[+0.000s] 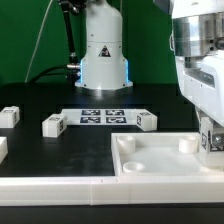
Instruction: Assemble one leg
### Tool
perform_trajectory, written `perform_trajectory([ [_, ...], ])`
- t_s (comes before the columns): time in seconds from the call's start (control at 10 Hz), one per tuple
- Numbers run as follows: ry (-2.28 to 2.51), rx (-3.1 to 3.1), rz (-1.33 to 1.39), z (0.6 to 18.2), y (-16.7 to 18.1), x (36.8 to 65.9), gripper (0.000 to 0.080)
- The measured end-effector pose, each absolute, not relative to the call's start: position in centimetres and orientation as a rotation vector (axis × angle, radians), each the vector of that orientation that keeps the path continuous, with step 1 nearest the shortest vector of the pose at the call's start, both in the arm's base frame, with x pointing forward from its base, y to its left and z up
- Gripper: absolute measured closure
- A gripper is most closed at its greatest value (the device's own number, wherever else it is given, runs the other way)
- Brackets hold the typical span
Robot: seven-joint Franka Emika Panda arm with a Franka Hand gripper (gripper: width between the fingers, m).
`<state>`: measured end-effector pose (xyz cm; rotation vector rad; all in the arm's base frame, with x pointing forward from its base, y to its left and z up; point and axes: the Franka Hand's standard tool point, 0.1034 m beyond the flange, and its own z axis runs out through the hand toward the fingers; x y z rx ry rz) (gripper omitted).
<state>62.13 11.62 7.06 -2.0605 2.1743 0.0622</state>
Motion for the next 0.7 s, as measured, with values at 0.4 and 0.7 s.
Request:
perform_trajectory([
  [0.4,1.984,-2.242,0.043,7.05,11.94,62.07,0.0181],
  [0.7,1.502,-2.601,0.017,7.18,11.96,62.04,0.0151],
])
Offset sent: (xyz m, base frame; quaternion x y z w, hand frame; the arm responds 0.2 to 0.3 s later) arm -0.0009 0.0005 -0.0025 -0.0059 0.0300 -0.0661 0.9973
